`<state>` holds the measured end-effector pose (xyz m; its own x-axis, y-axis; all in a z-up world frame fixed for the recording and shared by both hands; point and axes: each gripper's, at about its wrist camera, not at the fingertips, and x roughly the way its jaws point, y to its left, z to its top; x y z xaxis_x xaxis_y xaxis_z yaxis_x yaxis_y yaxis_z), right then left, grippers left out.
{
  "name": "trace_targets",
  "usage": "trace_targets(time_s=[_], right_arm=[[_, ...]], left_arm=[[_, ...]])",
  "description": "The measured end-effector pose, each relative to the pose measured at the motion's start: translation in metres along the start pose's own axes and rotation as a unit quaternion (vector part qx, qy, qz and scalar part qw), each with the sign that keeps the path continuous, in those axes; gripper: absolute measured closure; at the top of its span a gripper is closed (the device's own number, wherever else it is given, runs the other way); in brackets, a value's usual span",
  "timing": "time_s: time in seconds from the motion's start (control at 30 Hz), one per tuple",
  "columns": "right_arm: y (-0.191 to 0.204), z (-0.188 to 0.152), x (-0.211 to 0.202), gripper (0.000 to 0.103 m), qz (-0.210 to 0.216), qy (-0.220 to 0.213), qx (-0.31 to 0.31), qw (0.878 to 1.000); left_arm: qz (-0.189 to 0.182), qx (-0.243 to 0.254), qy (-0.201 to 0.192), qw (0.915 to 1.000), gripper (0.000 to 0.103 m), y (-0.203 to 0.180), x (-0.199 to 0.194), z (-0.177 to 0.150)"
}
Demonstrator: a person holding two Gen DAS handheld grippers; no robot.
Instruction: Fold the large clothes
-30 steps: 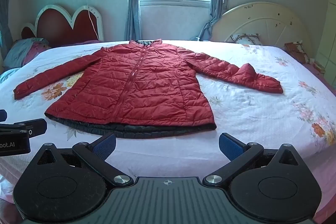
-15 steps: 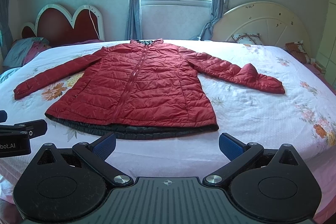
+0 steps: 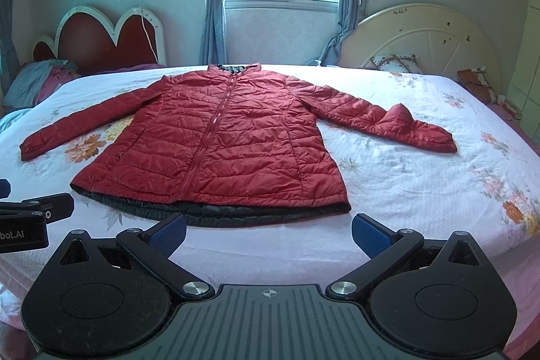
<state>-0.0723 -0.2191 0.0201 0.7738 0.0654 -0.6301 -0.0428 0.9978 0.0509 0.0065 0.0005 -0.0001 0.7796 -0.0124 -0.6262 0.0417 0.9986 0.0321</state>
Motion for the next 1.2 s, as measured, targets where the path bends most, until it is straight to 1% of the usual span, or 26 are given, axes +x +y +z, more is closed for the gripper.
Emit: trace_targets(time_s=[0.73, 1.2], right_arm=[[0.001, 0.001, 0.0, 0.0, 0.0, -0.001, 0.0, 1.0], [0.001, 0.002, -0.001, 0.0, 0.0, -0.001, 0.001, 1.0]], left_arm=[[0.002, -0.006, 0.003, 1.0, 0.0, 0.009, 0.009, 0.001], [0.004, -0.005, 0.001, 1.0, 0.0, 0.009, 0.009, 0.001]])
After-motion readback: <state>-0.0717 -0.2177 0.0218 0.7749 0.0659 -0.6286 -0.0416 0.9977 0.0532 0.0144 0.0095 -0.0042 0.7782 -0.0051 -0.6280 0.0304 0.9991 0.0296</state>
